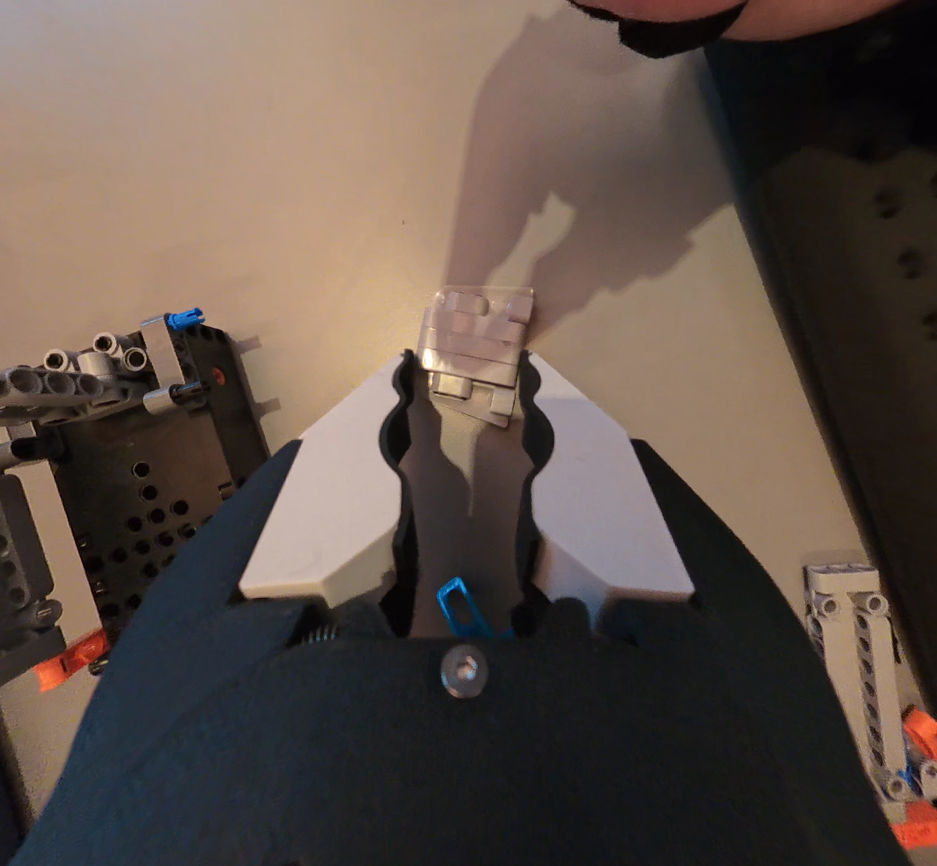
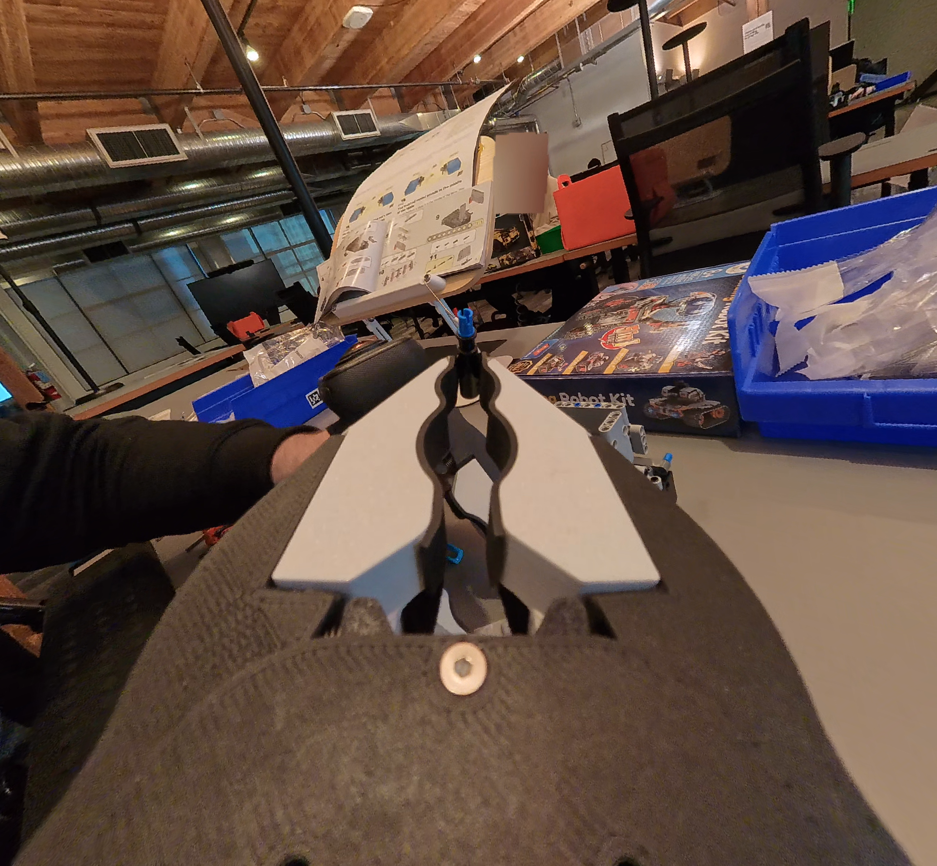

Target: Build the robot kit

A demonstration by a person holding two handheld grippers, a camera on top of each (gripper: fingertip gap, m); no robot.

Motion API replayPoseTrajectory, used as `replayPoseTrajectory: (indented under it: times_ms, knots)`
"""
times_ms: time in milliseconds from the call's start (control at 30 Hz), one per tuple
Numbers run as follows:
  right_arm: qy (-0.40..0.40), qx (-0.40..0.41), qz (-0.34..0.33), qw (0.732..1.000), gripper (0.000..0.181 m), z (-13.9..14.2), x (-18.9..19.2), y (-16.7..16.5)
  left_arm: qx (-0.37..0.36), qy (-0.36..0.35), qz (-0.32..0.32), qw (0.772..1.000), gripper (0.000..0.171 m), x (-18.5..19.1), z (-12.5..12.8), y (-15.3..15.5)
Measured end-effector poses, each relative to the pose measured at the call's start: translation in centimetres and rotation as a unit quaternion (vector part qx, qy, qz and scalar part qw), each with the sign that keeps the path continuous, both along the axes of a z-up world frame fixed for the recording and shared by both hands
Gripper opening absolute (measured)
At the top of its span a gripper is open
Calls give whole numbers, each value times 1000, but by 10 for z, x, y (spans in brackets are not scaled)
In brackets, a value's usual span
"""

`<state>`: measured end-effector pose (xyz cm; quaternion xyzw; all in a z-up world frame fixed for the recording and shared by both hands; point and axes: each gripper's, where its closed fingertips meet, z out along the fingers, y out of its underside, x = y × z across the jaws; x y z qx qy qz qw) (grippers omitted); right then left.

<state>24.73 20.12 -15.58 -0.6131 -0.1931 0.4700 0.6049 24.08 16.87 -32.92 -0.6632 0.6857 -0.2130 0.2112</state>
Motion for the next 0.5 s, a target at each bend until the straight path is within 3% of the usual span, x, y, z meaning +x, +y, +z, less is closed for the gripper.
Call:
replayPoseTrajectory:
  times_ms: [267, 500]
  knots:
    - [-5, -1, 2, 1000, 5, -2, -2, 0, 21, -17, 18, 999, 37, -18, 3, -7]
    - [-21, -3, 10, 1000, 5, -6, -9, 0, 6, -63, 65, 996, 37, -57, 33, -11]
